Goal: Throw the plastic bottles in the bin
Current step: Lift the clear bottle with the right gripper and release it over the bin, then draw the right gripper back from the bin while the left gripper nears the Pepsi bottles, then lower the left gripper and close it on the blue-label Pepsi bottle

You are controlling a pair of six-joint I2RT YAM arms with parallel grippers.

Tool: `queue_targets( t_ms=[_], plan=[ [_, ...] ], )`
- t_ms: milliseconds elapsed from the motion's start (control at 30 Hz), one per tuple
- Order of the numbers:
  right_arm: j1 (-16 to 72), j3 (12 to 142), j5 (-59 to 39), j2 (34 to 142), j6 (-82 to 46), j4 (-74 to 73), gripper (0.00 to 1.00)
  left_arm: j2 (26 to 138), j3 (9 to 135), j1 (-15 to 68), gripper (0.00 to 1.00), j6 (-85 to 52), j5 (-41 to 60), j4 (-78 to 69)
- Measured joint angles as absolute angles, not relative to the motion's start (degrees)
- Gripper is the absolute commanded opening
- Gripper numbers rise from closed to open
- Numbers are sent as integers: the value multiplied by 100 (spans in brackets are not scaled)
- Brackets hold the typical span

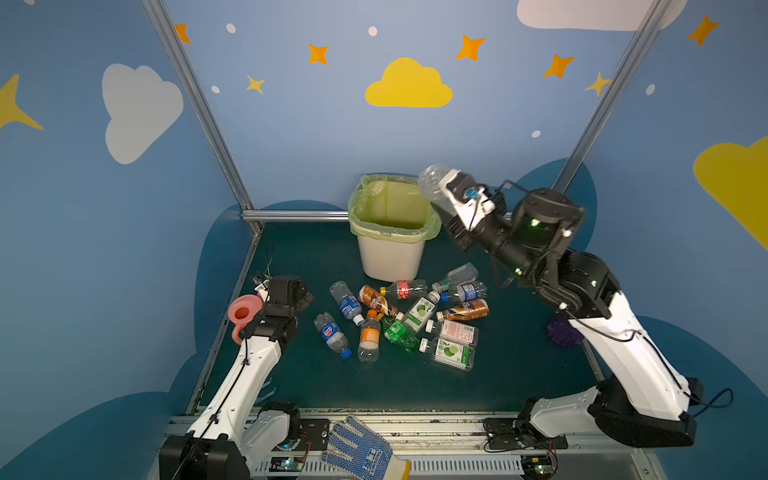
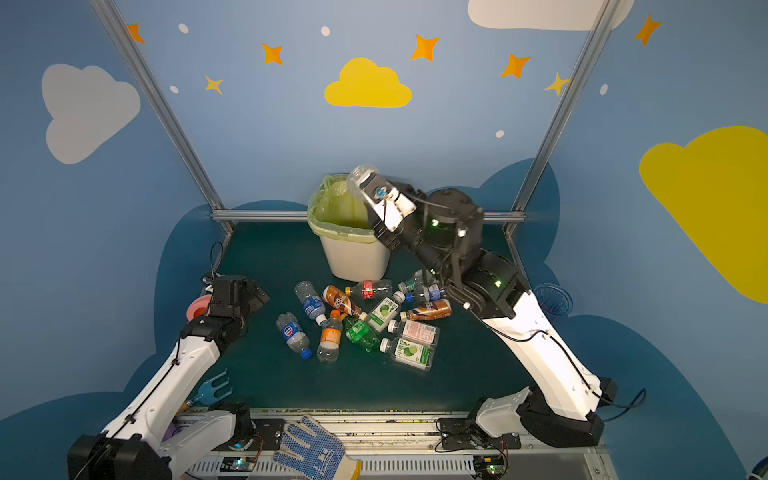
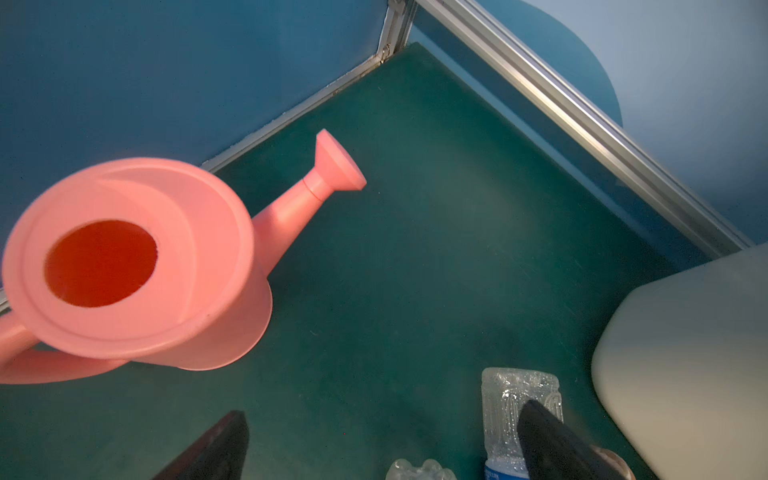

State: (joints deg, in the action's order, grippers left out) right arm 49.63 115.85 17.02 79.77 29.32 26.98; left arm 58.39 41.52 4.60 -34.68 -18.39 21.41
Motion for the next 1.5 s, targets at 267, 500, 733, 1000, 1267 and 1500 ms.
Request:
queue_targets(
  t_ms=[267,500,733,1000,1267,1500],
  plan=[
    [3483,13461,56,9850,1446,2683,45,5826,4071,467,100,-3699,-1479,2287],
    [3188,15747,-642,12875,642,4268,92,5754,4058,668,100,-3946,-1575,2738],
    [3144,13799,-541,11157,344,3970,98,5513,4250,1378,100,-4307,-2246,3492],
    [2886,12396,-152,8545,298,2797,98,5546,4364,2108,100,-4792,-2587,4038],
    [1852,8967,-110,7797,-572,2408,98,6097,4219,2447,97,-5113,-2248,3999],
    [1127,6980,-119,7297,-1240,2609,98,6534,3924,2451,96,-5194,-1804,3682]
  ],
)
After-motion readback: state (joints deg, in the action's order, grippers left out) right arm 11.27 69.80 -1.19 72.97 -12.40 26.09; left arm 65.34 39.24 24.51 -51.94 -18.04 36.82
